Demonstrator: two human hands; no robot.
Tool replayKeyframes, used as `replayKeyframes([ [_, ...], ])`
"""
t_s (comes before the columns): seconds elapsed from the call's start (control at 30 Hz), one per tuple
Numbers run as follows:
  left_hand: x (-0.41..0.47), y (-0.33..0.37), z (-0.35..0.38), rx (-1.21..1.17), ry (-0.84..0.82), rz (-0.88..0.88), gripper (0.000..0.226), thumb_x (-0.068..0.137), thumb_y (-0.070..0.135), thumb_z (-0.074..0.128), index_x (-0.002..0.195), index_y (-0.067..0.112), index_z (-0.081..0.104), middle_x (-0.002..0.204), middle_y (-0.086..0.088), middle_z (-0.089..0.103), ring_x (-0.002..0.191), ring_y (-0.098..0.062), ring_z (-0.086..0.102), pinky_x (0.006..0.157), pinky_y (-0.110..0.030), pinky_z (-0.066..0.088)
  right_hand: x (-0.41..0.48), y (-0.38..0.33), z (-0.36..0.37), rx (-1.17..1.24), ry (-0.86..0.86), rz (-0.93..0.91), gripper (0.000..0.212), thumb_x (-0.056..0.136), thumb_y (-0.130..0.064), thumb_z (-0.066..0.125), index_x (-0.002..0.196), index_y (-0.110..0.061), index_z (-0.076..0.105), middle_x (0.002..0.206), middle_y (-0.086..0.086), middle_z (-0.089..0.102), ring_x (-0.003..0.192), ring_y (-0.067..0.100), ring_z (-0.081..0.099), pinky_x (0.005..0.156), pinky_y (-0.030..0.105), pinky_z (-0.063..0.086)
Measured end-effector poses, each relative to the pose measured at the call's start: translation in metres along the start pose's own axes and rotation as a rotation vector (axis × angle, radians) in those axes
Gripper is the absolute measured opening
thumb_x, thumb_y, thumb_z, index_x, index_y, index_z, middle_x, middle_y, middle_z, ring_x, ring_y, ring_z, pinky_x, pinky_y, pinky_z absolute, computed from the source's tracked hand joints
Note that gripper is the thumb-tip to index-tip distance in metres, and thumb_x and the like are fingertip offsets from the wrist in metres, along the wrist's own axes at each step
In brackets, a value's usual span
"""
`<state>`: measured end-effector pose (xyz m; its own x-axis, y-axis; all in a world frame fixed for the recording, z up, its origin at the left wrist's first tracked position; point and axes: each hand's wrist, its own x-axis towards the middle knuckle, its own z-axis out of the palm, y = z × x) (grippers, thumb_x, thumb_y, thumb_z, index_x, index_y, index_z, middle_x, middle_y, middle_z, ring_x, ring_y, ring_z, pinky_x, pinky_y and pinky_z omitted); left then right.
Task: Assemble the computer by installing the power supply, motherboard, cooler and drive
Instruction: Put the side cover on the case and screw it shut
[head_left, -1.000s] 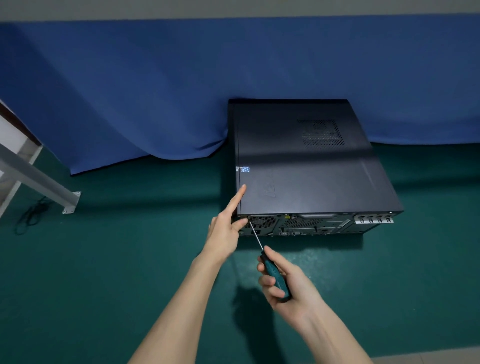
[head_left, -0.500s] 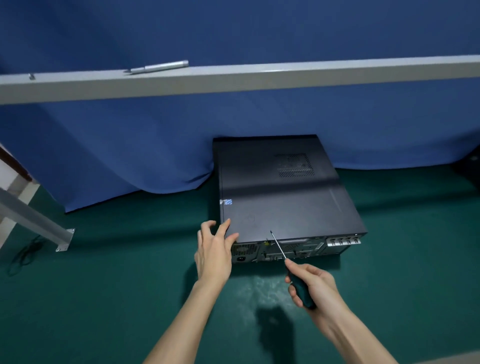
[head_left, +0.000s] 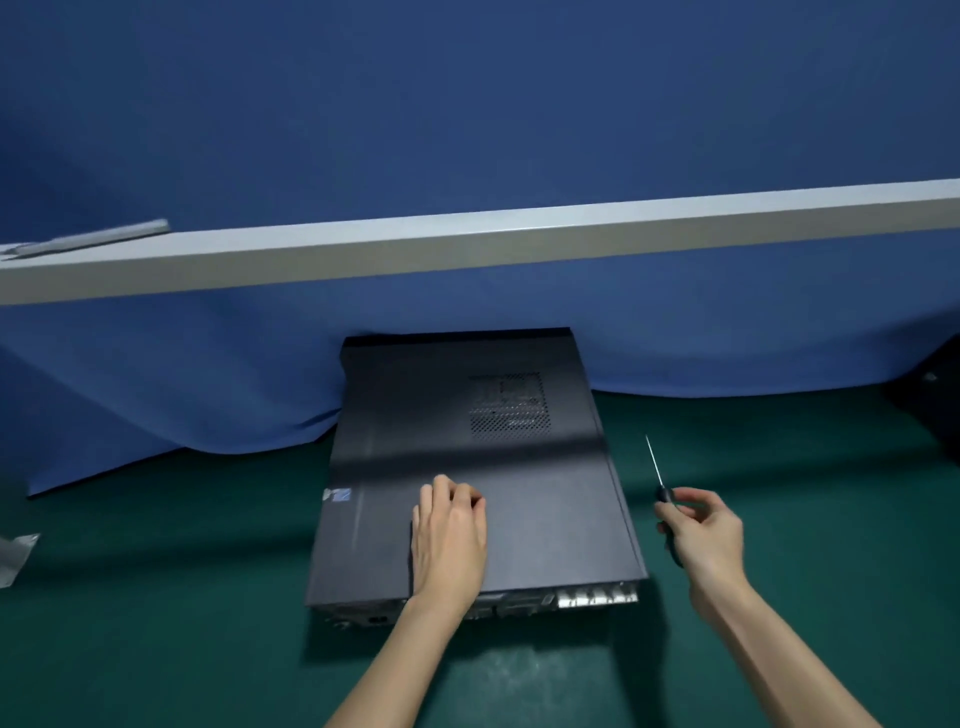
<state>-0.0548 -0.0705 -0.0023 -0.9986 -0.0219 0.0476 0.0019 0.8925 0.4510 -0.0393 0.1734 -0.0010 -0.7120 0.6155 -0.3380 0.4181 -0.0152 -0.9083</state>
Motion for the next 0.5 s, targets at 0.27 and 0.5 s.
replayKeyframes([
  [0.27,0.019,0.040,0.035,0.135,0.191,-0.081,0.008,0.090,0.020,0.059,0.086,0.016,0.054,0.085,-0.002,0.047,0.075,-0.022,0.046,0.068,-0.038,0.039,0.094,0.043,0.022,-0.273,-0.122,0.134,0.021,0.084,0.000,0.068,0.104,-0.001,0.061,0.091,0.016,0.064,0.081,0.029,0.060,0.075,0.035,0.044],
  [0.5,0.020,0.041,0.040,0.197,0.209,-0.084,0.008,0.090,0.019,0.058,0.085,0.014,0.054,0.083,-0.003,0.046,0.072,-0.024,0.045,0.065,-0.041,0.040,0.118,0.061,0.048,-0.606,-0.235,0.092,0.033,0.085,-0.012,0.071,0.114,0.000,0.060,0.113,0.019,0.065,0.110,0.036,0.057,0.090,0.036,0.044],
])
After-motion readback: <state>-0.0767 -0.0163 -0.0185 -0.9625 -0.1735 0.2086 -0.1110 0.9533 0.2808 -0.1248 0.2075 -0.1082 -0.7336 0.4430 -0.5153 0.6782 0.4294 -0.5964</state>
